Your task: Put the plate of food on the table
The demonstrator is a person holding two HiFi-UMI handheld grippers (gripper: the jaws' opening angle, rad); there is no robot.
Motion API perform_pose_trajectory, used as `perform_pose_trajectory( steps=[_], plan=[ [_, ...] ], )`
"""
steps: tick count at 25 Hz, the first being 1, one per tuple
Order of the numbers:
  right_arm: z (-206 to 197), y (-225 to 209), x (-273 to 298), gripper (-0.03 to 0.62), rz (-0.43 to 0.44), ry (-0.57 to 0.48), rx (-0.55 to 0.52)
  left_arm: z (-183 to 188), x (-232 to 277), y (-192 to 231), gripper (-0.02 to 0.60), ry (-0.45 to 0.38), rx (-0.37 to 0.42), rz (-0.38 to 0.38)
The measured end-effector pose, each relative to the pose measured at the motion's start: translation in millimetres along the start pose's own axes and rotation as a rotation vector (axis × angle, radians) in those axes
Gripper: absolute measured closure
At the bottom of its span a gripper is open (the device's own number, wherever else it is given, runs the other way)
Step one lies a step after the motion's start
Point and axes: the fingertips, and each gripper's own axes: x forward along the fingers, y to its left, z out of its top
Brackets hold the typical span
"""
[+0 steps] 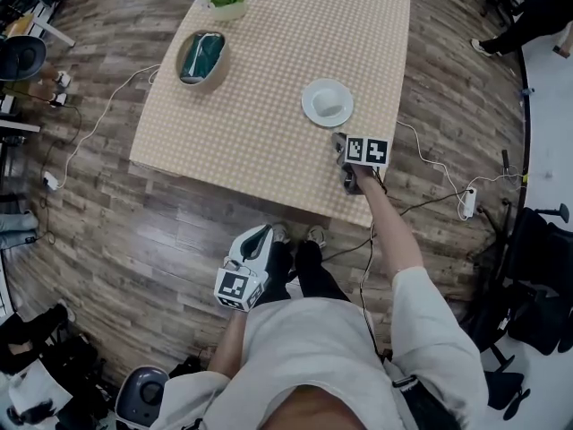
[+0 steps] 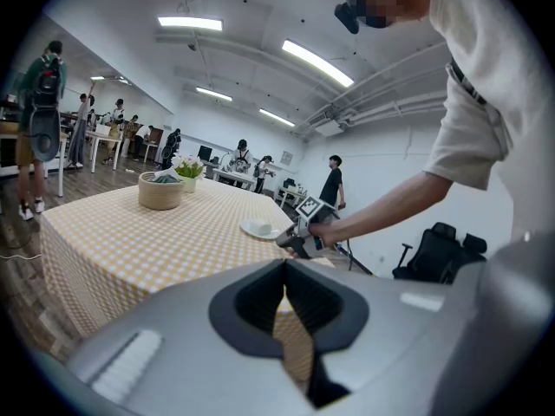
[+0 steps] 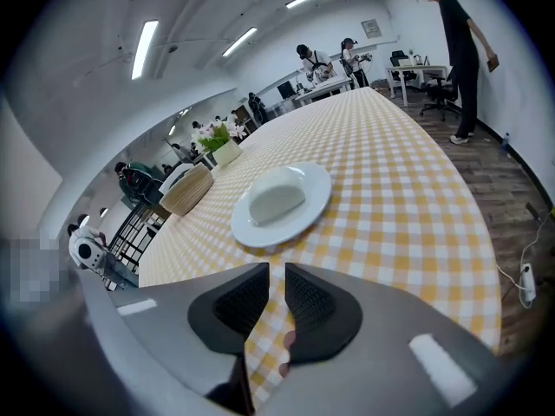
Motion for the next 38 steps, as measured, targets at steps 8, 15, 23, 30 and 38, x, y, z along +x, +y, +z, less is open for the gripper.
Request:
perform_pose_trajectory(
  steps=[8,15,23,30,38],
  plan=[
    [-25.5,-3.9,-23.2,0.595,-0.012,-0.035,0.017,7.0,-3.9,-7.3,0.571,-0.005,0.027,-0.029],
    [-40.6,10.4,-65.9,0.595,0.024,-0.138,0.036,15.2,-3.3,-17.2,0.571,-0.011,0.06,-0.078],
    [-82.9,48.5,-135.4,0.595,0.038,-0.235,-0.043,28.3,-8.7,-23.8,0.571,-0.021,0.106,-0.122],
    [-127.9,91.8,-189.4,0.595,0.085,-0.279,-0.09,38.7,-15.5,-38.4,0.571,-0.038,0.148,-0.149],
    [-129.0,126.2,-254.6,0.595,0.101,-0.435,-0.115,52.3,-24.0,-59.5,0.571,-0.078,0.19,-0.196]
  ],
)
